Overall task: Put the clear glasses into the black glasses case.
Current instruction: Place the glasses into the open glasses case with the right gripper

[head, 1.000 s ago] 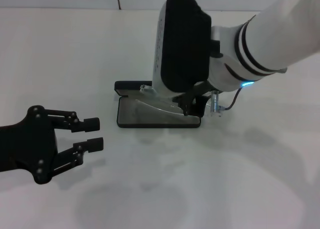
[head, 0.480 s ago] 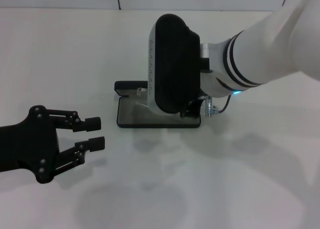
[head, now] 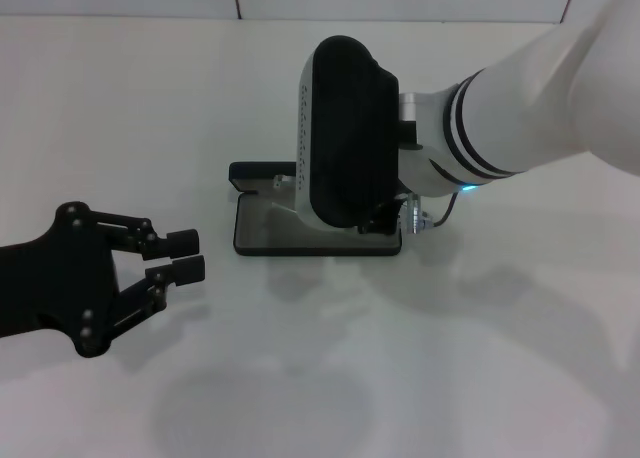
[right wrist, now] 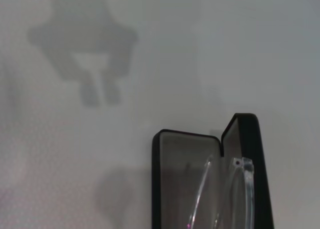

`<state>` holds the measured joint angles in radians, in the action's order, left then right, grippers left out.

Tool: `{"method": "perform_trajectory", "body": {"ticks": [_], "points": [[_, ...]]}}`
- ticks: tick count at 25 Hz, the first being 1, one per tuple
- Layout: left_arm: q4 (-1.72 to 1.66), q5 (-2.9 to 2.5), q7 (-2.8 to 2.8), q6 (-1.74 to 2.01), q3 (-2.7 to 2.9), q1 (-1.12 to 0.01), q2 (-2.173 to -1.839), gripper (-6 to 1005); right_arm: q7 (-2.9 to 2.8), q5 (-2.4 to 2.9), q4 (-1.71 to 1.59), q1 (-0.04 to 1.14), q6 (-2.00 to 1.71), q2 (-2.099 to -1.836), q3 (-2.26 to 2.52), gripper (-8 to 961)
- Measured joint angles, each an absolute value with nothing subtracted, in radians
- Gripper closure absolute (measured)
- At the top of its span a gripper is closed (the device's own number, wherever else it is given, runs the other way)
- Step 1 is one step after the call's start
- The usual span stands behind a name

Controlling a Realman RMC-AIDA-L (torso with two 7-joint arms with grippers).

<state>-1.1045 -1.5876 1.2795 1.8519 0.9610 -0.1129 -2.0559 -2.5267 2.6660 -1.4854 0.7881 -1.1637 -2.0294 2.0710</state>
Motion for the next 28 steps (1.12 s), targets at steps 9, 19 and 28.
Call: {"method": "perform_trajectory", "body": {"ticks": [9, 19, 28], "points": [[-1.104, -1.596, 1.274, 1.851, 0.959, -0.118, -2.06, 831, -2.524, 2.666, -1.459, 0.794, -1.12, -2.029, 2.086, 900], [-1.105, -1.599, 1.275, 1.851, 0.95, -0.118, -2.062, 831, -2.522, 2.685, -1.446, 0.795, -1.102, -2.029, 2.114, 899], [-1.105, -1.6, 1.275, 1.851, 0.946, -0.118, -2.063, 831, -2.528, 2.703, -1.447, 0.794, -1.094, -2.029, 2.126, 899]]}}
